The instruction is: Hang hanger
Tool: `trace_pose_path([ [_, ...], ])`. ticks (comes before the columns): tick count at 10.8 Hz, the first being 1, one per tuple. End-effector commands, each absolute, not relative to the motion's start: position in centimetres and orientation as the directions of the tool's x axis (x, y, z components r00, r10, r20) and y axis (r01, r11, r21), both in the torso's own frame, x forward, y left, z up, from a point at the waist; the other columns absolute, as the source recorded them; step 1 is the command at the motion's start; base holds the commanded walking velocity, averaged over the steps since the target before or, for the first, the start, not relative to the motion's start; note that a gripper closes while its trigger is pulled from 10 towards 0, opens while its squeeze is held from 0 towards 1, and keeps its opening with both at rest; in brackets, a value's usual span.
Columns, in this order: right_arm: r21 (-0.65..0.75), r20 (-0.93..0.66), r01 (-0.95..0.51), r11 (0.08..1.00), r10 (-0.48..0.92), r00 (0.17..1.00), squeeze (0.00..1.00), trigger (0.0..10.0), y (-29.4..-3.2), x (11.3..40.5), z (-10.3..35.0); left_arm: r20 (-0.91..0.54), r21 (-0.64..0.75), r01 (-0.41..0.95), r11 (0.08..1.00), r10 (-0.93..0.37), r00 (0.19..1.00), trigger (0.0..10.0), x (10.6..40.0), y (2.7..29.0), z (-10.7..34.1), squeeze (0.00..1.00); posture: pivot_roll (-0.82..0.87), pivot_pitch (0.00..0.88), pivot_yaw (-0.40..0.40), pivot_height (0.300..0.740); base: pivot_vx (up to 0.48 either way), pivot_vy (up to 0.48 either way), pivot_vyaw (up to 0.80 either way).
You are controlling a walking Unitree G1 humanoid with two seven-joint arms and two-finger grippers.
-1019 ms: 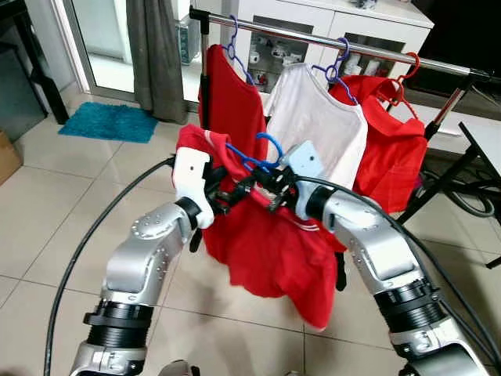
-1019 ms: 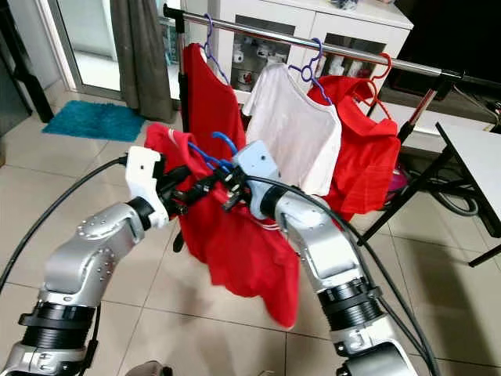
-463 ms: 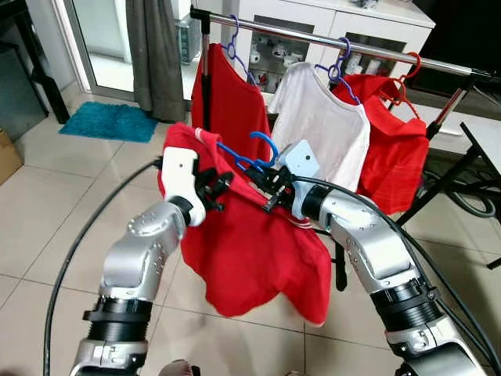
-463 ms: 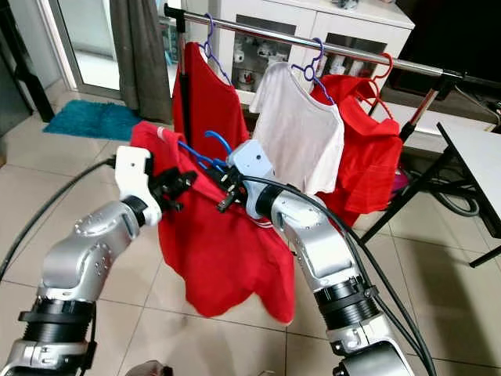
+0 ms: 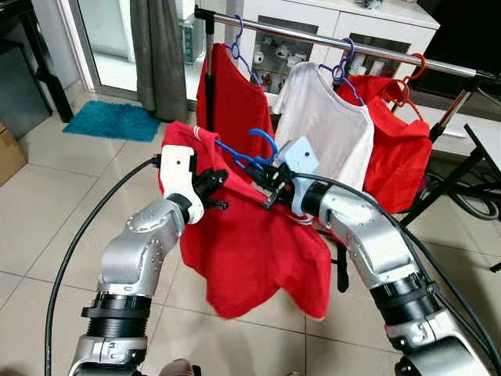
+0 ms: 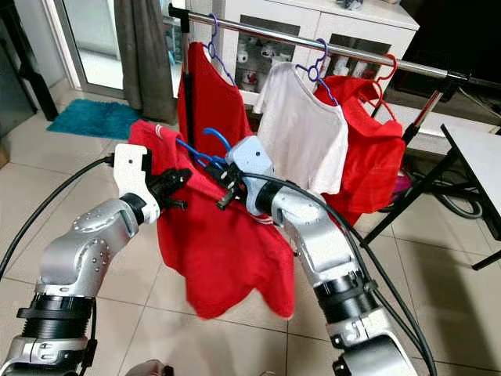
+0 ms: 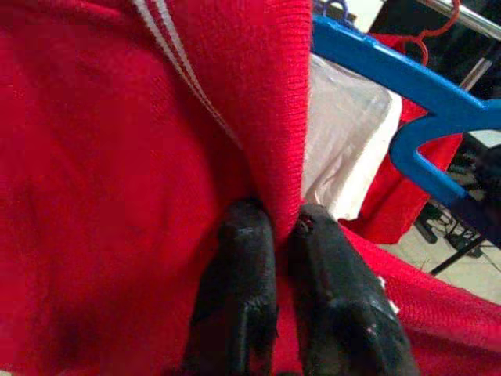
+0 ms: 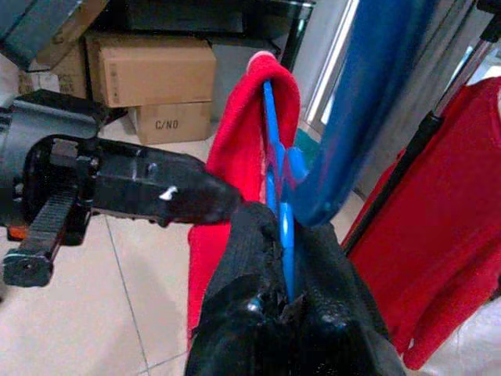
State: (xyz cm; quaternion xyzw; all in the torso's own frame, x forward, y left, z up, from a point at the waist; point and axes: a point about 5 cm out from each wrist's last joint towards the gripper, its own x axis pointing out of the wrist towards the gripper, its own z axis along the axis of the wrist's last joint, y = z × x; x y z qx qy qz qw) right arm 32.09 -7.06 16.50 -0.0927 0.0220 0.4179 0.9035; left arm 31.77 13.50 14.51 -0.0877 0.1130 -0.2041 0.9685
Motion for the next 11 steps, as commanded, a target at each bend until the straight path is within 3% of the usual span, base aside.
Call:
trace_pose_path([
  [1, -0.190, -0.102, -0.721, 0.666, 0.717, 0.689, 0.00, 0.0, -8.1, 32.7, 17.3, -0.145, -0.204, 0.375, 0.904, -0.407, 0.902, 0.0, 31.8, 13.8, 15.2, 0.00, -0.06, 0.000, -0.097, 0.740, 0.000, 0.000, 0.00],
  [3, -0.215, -0.244, -0.709, 0.672, 0.666, 0.705, 0.00, 0.0, -9.3, 32.7, 15.0, -0.114, -0.176, 0.410, 0.895, -0.433, 0.894, 0.0, 31.0, 14.2, 16.5, 0.00, -0.07, 0.000, -0.080, 0.740, 0.000, 0.000, 0.00],
  [6, -0.228, -0.332, -0.705, 0.672, 0.627, 0.705, 0.00, 0.0, -11.4, 31.9, 13.1, -0.043, -0.083, 0.329, 0.941, -0.333, 0.942, 0.0, 31.0, 17.0, 19.8, 0.00, -0.07, 0.000, -0.084, 0.740, 0.000, 0.000, 0.00],
  [9, -0.203, -0.275, -0.847, 0.492, 0.801, 0.531, 0.00, 0.0, -11.8, 29.4, 14.2, 0.083, 0.153, 0.044, 0.987, -0.057, 0.995, 0.0, 33.2, 22.5, 24.3, 0.00, -0.07, 0.000, -0.084, 0.740, 0.000, 0.000, 0.00],
  [11, -0.191, -0.310, -0.877, 0.441, 0.821, 0.480, 0.00, 0.0, -12.3, 28.6, 13.7, 0.153, 0.186, -0.070, 0.980, 0.042, 0.987, 0.0, 34.1, 24.7, 26.2, 0.00, -0.07, 0.000, -0.075, 0.740, 0.000, 0.000, 0.00],
])
